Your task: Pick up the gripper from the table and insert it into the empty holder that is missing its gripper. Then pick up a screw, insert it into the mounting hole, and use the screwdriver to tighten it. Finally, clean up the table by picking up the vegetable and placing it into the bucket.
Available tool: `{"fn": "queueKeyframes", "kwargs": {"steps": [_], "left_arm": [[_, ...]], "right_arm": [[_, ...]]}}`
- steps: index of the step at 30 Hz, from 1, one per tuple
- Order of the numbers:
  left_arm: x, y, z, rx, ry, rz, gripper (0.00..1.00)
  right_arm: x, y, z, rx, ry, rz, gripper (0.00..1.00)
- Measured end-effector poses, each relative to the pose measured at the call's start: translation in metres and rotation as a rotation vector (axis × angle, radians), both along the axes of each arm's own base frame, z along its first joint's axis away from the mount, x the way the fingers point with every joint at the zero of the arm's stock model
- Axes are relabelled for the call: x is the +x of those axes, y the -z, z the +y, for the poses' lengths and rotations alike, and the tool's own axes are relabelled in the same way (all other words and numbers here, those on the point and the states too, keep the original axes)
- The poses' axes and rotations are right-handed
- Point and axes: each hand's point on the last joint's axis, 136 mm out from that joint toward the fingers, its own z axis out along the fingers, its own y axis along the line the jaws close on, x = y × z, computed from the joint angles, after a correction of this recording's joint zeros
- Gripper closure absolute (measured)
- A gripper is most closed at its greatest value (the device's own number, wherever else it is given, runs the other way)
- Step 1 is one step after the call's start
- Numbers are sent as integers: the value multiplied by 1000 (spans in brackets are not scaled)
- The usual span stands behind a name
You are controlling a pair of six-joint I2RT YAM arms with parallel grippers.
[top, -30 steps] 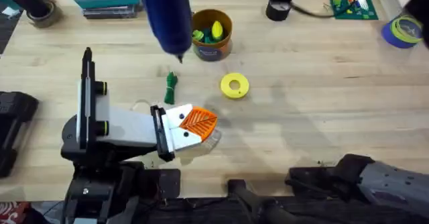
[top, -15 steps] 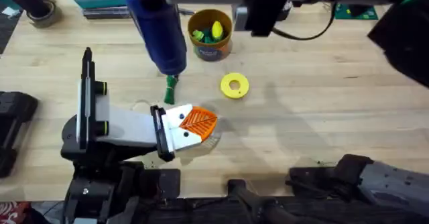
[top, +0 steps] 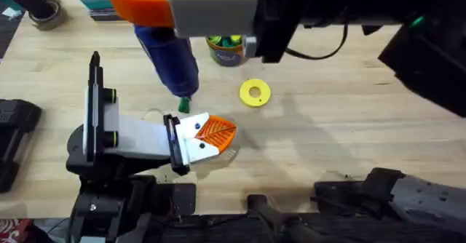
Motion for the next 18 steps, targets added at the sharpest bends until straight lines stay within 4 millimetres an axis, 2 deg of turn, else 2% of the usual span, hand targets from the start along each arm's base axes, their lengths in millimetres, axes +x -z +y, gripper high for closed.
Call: {"fn": "queueKeyframes", "kwargs": {"steps": [18], "left_arm": [[0, 0, 0, 0, 0, 0, 998]], "right_arm": [[-7, 17, 3, 20, -36, -23, 977]]}}
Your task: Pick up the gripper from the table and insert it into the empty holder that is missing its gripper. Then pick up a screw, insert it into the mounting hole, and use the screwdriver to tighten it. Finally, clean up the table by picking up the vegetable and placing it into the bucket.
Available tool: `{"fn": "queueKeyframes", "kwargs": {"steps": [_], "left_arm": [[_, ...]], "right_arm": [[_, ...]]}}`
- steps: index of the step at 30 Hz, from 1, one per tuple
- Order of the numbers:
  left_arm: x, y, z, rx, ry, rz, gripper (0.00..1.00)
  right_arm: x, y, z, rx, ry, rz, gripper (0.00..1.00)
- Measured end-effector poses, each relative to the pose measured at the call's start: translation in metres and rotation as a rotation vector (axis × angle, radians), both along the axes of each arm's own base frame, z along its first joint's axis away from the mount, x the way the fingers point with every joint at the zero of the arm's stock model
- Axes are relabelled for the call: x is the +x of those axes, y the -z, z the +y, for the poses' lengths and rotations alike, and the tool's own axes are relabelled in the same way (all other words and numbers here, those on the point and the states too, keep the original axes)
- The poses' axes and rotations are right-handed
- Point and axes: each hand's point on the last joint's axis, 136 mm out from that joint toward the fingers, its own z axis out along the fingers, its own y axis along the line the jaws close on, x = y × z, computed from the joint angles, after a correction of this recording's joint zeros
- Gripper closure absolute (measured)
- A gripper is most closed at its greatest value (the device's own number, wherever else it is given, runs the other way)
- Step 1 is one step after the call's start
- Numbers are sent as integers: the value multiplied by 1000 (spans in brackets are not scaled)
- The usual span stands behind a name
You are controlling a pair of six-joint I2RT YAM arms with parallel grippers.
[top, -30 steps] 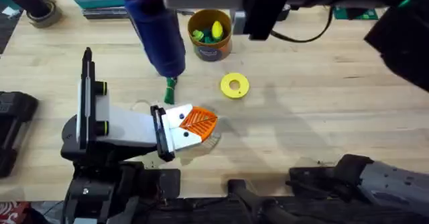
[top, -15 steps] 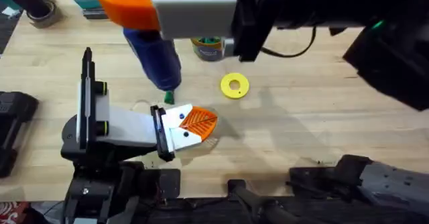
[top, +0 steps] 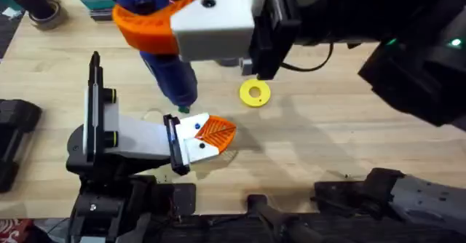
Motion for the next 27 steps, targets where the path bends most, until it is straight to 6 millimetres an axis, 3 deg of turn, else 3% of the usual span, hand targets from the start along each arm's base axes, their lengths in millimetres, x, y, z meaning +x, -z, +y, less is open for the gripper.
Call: {"fn": "queueKeyframes", "kwargs": {"steps": [27], "left_arm": [[0, 0, 0, 0, 0, 0, 998]], "right_arm": [[-5, 41, 0, -22, -30, 13, 977]]}}
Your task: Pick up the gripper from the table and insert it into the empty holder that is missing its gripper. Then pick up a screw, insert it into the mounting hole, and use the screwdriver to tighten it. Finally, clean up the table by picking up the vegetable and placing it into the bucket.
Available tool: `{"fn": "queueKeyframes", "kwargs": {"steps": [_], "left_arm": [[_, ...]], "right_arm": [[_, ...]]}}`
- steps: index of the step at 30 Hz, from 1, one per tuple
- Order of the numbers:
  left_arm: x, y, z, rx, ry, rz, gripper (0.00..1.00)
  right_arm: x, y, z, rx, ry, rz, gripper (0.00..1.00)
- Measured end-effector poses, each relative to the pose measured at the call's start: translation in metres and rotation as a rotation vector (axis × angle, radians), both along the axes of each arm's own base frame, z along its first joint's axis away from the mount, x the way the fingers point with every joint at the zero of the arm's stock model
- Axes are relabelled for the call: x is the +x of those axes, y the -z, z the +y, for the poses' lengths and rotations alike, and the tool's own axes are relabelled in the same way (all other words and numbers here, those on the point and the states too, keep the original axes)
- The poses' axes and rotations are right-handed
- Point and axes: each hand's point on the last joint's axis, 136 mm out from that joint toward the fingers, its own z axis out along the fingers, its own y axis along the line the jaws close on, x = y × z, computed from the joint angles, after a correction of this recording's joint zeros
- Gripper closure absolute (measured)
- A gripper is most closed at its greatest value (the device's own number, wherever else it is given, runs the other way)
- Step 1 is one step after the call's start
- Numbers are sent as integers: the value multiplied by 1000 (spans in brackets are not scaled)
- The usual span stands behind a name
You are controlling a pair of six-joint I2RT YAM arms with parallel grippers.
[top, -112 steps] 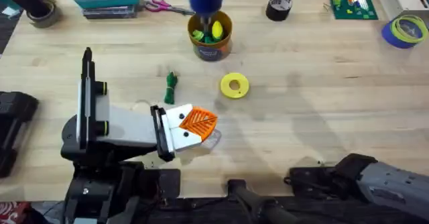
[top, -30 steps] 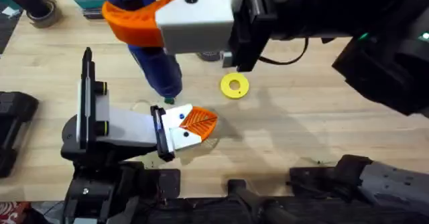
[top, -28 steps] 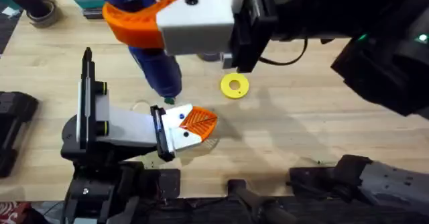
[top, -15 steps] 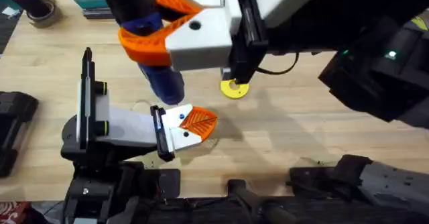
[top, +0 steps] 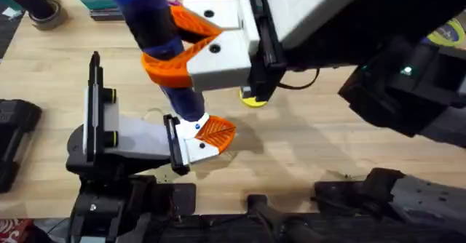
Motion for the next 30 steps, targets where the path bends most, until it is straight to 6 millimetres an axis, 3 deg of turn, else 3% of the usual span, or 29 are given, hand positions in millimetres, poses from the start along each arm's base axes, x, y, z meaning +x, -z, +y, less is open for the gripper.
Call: {"fn": "queueKeyframes", "kwargs": {"steps": [30], "left_arm": [[0, 0, 0, 0, 0, 0, 998]], "right_arm": [[-6, 13, -1, 24, -12, -23, 977]]}}
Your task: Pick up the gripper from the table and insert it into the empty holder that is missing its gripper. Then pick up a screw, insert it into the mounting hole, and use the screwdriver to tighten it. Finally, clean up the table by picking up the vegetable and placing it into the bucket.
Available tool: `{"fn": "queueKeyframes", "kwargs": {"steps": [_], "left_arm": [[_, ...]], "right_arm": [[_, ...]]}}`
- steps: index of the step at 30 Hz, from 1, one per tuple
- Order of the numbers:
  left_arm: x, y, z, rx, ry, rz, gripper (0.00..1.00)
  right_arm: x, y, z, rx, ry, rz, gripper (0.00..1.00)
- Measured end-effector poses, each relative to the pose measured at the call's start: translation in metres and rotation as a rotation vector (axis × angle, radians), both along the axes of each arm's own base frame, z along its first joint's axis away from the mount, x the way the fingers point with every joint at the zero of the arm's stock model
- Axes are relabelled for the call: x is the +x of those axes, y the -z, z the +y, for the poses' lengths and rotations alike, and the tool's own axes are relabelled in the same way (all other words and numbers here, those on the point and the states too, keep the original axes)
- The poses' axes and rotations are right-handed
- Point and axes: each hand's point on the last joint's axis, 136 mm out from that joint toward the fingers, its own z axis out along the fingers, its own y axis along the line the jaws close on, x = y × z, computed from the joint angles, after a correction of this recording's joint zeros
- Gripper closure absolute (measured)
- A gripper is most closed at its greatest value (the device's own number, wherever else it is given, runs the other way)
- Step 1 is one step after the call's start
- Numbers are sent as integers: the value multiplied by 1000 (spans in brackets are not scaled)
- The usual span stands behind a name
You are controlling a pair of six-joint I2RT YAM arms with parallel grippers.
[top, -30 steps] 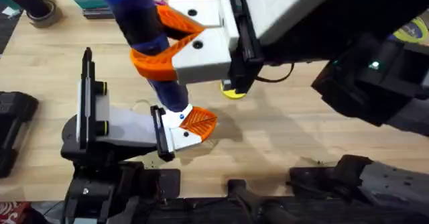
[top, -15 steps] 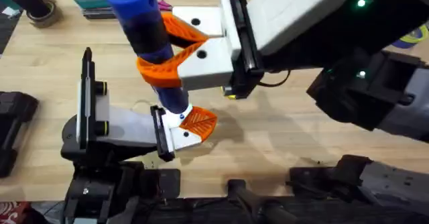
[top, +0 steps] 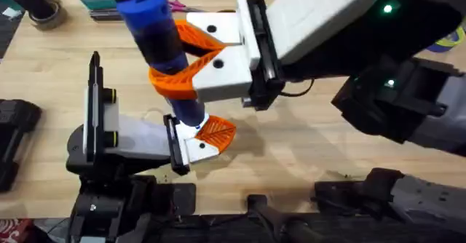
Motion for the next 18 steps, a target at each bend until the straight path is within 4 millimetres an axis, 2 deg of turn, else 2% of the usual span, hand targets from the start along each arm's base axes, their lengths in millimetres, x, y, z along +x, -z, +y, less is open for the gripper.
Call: {"fn": "queueKeyframes", "kwargs": {"steps": [18], "left_arm": [[0, 0, 0, 0, 0, 0, 998]], "right_arm": [[-1, 3, 0, -1, -2, 1, 977]]}}
